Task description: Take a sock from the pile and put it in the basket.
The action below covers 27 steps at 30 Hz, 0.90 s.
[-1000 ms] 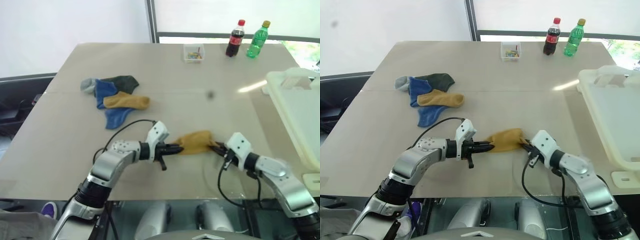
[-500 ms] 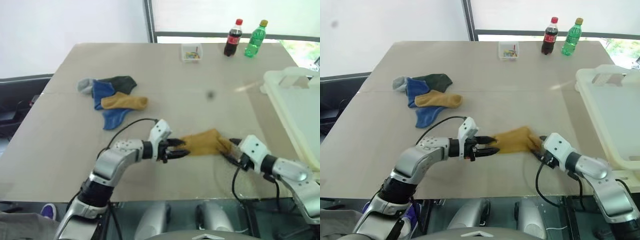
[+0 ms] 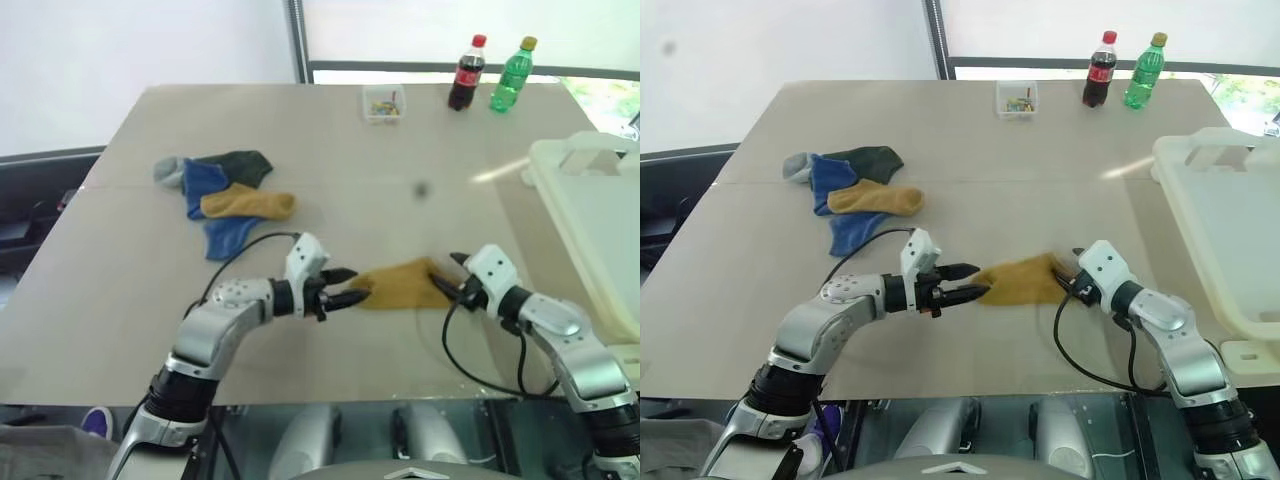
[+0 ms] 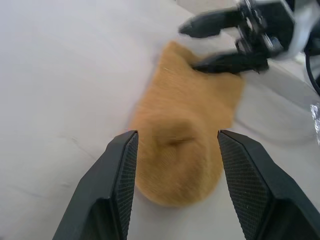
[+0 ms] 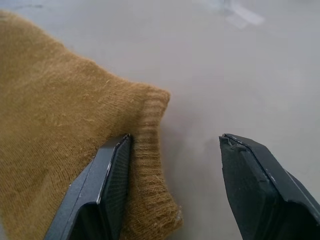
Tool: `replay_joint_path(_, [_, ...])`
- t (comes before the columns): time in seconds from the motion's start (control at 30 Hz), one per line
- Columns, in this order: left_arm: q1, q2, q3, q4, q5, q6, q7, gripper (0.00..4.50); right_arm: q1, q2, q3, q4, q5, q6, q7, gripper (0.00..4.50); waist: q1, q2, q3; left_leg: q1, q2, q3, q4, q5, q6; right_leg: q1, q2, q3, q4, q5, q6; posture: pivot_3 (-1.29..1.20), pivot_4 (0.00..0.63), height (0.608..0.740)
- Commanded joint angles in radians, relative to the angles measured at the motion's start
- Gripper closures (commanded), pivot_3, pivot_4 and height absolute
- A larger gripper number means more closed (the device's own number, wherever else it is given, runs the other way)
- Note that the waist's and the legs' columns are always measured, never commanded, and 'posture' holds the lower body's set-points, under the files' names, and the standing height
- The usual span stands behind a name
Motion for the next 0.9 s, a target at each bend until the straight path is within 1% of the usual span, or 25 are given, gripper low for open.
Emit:
replay_joint_path(0.03, [0.033, 0.007, 0.118, -0.044, -0.049, 0.009, 0.057, 1.84, 0.008, 0.006, -0.056, -0.037, 0.023, -0.009, -0.006, 1.63, 0.000, 0.000, 0.000, 0.000, 0.000, 0.000, 0.000, 0.000, 0.000, 0.000, 0.000, 0.000, 0.000, 0.000, 0.000, 0.00, 0.150, 0.740])
replay_joint_path(0.1, [0.064, 0.007, 0.148, -0.060, -0.021, -0.018, 0.108, 1.84, 0.016, 0.010, -0.093, -0.104, 0.091, 0.005, 0.019, 1.63, 0.001, 0.000, 0.000, 0.000, 0.000, -0.001, 0.000, 0.000, 0.000, 0.000, 0.000, 0.000, 0.001, 0.000, 0.000, 0.00, 0.150, 0.740])
replay_joint_path(0.17, [0.086, 0.003, 0.156, -0.074, 0.084, -0.099, 0.214, 1.84, 0.018, 0.006, -0.129, -0.186, 0.189, 0.055, 0.059, 1.63, 0.003, 0.000, 0.000, 0.000, 0.000, -0.001, 0.000, 0.000, 0.001, 0.000, 0.000, 0.000, 0.001, 0.000, 0.000, 0.00, 0.150, 0.740])
replay_joint_path(0.23, [0.083, -0.014, 0.164, -0.081, 0.146, -0.136, 0.307, 1.84, 0.003, -0.001, -0.145, -0.245, 0.248, 0.099, 0.080, 1.63, 0.005, 0.000, 0.001, 0.000, 0.000, -0.001, 0.000, 0.000, 0.001, 0.000, 0.000, 0.000, 0.001, 0.000, 0.000, 0.00, 0.150, 0.740])
replay_joint_path(0.27, [0.078, -0.019, 0.164, -0.082, 0.165, -0.147, 0.334, 1.79, -0.005, -0.003, -0.149, -0.266, 0.269, 0.120, 0.086, 1.05, 0.005, 0.000, 0.001, 0.000, 0.000, -0.001, 0.000, -0.001, 0.002, 0.000, 0.000, -0.001, 0.001, 0.000, 0.000, 0.00, 0.150, 0.740])
replay_joint_path(0.3, [0.071, -0.019, 0.159, -0.075, 0.190, -0.158, 0.357, 1.79, -0.016, -0.009, -0.142, -0.285, 0.279, 0.135, 0.096, 0.73, 0.005, 0.000, 0.001, 0.000, 0.000, -0.001, 0.000, -0.002, 0.004, 0.000, 0.000, -0.001, 0.001, 0.000, 0.000, 0.00, 0.150, 0.740])
replay_joint_path(0.33, [0.063, -0.016, 0.155, -0.057, 0.217, -0.180, 0.373, 1.79, -0.032, -0.012, -0.125, -0.301, 0.278, 0.143, 0.102, 0.29, 0.005, 0.000, 0.001, 0.000, 0.000, -0.001, 0.000, -0.002, 0.004, 0.000, 0.000, -0.001, 0.001, 0.000, 0.000, 0.00, 0.150, 0.740])
replay_joint_path(0.37, [0.056, -0.017, 0.158, -0.037, 0.232, -0.199, 0.387, 1.79, -0.047, -0.010, -0.109, -0.311, 0.270, 0.147, 0.098, 0.05, 0.005, 0.000, 0.001, 0.000, 0.000, -0.001, 0.000, -0.002, 0.004, 0.000, 0.000, -0.001, 0.001, 0.000, 0.000, 0.00, 0.150, 0.740])
replay_joint_path(0.47, [0.030, -0.031, 0.214, 0.029, 0.240, -0.199, 0.452, 1.79, -0.086, 0.002, -0.059, -0.333, 0.262, 0.150, 0.109, 0.05, 0.005, 0.000, 0.001, 0.000, 0.000, -0.001, 0.000, -0.002, 0.004, 0.000, 0.000, -0.001, 0.001, 0.000, 0.000, 0.00, 0.150, 0.740])
replay_joint_path(0.57, [-0.015, -0.071, 0.348, 0.067, 0.115, -0.085, 0.507, 1.79, -0.140, 0.032, 0.001, -0.338, 0.235, 0.150, 0.097, 0.05, 0.000, 0.000, 0.001, 0.000, 0.000, -0.001, 0.000, -0.002, 0.003, -0.001, 0.000, -0.001, 0.001, 0.000, 0.000, 0.00, 0.150, 0.740])
replay_joint_path(0.67, [-0.076, -0.075, 0.466, 0.089, -0.010, 0.040, 0.531, 1.79, -0.204, 0.074, 0.058, -0.312, 0.220, 0.133, 0.105, 0.05, -0.006, -0.001, 0.001, -0.001, 0.000, -0.002, 0.000, 0.000, 0.000, -0.001, 0.000, -0.002, 0.001, 0.000, 0.000, 0.00, 0.150, 0.740])
replay_joint_path(0.8, [-0.136, -0.048, 0.571, 0.142, -0.104, 0.151, 0.557, 1.79, -0.255, 0.100, 0.101, -0.273, 0.196, 0.089, 0.131, 0.05, -0.009, -0.003, 0.002, -0.001, 0.000, -0.003, 0.000, 0.000, 0.000, -0.001, 0.000, -0.003, 0.001, 0.000, 0.000, 0.00, 0.150, 0.740])
replay_joint_path(0.9, [-0.158, -0.024, 0.609, 0.177, -0.124, 0.190, 0.583, 1.79, -0.286, 0.114, 0.103, -0.238, 0.176, 0.057, 0.134, 0.05, -0.013, -0.003, 0.002, -0.001, -0.001, -0.002, 0.000, 0.000, 0.000, -0.001, 0.000, -0.002, 0.001, 0.000, 0.000, 0.00, 0.150, 0.740])
